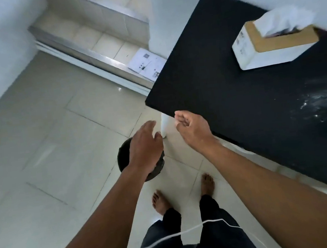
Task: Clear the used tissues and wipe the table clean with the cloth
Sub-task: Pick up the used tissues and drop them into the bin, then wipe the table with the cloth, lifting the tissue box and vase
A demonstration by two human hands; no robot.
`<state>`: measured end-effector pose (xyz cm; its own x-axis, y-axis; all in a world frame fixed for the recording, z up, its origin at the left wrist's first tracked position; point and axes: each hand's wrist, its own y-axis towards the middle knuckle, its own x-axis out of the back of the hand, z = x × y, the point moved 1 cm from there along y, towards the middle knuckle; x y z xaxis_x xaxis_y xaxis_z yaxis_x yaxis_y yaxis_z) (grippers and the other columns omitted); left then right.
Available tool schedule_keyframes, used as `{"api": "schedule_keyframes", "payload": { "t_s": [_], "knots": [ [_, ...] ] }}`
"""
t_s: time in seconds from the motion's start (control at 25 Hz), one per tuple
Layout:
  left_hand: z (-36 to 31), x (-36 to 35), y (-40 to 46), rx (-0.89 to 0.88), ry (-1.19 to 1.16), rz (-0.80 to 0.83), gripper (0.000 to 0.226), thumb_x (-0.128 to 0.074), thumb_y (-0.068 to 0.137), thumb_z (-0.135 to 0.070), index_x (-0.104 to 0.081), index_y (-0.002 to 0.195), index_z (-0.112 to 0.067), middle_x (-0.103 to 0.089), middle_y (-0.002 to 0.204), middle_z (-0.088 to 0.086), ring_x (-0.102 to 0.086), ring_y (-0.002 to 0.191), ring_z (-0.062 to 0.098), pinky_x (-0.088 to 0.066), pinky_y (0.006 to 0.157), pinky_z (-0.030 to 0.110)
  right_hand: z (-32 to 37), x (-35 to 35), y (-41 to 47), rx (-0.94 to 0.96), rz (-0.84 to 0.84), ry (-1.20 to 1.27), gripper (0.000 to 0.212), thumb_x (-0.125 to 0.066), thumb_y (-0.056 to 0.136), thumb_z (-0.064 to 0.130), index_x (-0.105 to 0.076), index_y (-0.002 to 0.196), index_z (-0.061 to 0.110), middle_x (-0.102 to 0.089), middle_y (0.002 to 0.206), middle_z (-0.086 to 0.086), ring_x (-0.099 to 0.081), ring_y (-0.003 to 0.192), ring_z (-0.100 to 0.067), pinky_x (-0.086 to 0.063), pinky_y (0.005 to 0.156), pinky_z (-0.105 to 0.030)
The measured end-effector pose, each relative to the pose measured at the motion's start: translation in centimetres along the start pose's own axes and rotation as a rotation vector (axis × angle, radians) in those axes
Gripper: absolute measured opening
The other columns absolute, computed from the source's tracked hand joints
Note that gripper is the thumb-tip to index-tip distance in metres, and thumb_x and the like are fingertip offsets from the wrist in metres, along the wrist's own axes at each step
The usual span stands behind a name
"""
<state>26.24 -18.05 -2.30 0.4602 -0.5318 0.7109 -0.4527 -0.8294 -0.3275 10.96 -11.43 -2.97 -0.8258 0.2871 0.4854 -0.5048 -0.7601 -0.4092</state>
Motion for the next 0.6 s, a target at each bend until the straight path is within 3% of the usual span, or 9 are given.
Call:
{"api": "schedule_keyframes", "payload": {
  "t_s": [0.12, 0.32, 0.6],
  "knots": [
    [-6.5, -0.4, 0.1, -0.191, 0.07, 0.024, 0.048, -0.051, 0.106, -0.025, -0.048, 0.153, -0.015, -0.049, 0.159, 0.005, -0.045, 0.148, 0.022, -0.038, 0.119, 0.038, 0.8, 6.8, -2.5, 0.007, -0.135, 0.048, 0.048, -0.06, 0.103, 0.025, -0.052, 0.149, 0.018, -0.061, 0.146, 0.001, -0.058, 0.133, -0.01, -0.043, 0.105, -0.02],
    [-17.3, -3.9, 0.6, -0.475, 0.228, 0.107, 0.056, -0.05, 0.107, -0.031, -0.039, 0.158, -0.012, -0.036, 0.167, 0.007, -0.026, 0.158, 0.022, -0.029, 0.123, 0.039, -1.9, 17.7, -6.0, -0.058, -0.357, 0.085, 0.054, -0.061, 0.103, 0.028, -0.045, 0.154, 0.022, -0.055, 0.152, 0.003, -0.05, 0.142, -0.013, -0.043, 0.116, -0.034],
    [-29.8, -12.6, -2.3, -0.65, 0.378, 0.259, 0.07, -0.049, 0.106, -0.039, -0.02, 0.164, -0.012, -0.013, 0.175, 0.007, -0.006, 0.162, 0.021, -0.015, 0.129, 0.041, -9.8, 29.8, -11.3, -0.166, -0.519, -0.004, 0.063, -0.058, 0.104, 0.033, -0.032, 0.16, 0.019, -0.038, 0.165, -0.004, -0.031, 0.155, -0.024, -0.029, 0.123, -0.041]
  ]
}}
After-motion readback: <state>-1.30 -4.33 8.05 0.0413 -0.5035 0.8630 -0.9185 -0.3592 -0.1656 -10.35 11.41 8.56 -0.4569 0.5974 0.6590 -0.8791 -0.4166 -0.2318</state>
